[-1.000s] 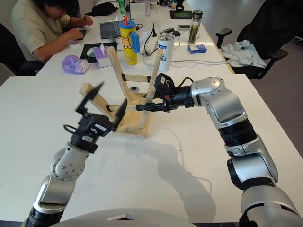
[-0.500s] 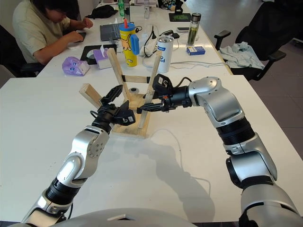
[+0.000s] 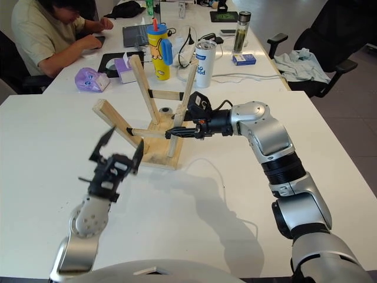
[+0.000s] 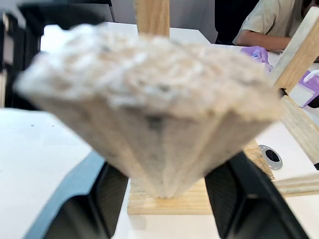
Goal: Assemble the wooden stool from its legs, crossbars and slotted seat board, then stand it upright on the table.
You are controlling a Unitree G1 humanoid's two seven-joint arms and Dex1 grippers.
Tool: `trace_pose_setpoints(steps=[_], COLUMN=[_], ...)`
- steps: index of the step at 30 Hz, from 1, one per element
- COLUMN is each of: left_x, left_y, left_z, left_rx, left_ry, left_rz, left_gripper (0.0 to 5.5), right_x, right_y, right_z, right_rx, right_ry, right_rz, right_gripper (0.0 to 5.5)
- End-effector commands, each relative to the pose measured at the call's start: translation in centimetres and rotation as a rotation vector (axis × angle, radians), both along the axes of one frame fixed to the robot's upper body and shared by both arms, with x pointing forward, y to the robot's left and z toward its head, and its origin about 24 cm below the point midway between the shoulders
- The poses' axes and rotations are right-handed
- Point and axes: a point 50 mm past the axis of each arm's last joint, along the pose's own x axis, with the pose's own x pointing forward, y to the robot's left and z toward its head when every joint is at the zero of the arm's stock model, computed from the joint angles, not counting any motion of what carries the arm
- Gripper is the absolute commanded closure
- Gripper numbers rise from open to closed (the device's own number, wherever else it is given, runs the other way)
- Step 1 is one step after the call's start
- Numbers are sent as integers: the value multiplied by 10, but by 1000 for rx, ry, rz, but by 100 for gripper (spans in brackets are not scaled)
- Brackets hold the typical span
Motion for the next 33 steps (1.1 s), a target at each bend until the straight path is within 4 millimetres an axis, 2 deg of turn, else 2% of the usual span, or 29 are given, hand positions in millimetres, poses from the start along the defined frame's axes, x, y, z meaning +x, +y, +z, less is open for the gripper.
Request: trace_pose_setpoints(steps=[1,6,11,14,16,20,24,26,30,33], left_x=[14,30,40,39,38,36,31,28,24,25], left_y=[-2,-2,5,19,20,10,10,11,7,5], left_z=[-22,-33,-40,-40,-39,-36,-35,-36,-35,-41], left_rx=[-53,-202,-279,-265,-261,-256,-276,-283,-262,-260], left_ry=[123,225,276,237,216,205,208,220,229,273], left_rz=[8,58,139,221,222,167,154,144,113,101], left_gripper=[174,174,174,174,174,174,174,174,174,174], right_x=[2,8,5,8,7,-19,-46,-53,-29,-32], right_y=[0,-3,-46,-64,-65,-53,-68,-69,-90,-78], right_z=[-5,6,-17,-16,-14,-5,-27,-29,-41,-31], right_rx=[55,109,-61,3,32,235,185,205,67,144], right_ry=[50,3,0,-1,-12,166,303,328,199,185], right_rz=[-22,-77,-195,-298,-310,-185,-208,-223,-473,-389], right_gripper=[271,191,187,187,187,187,187,187,187,187])
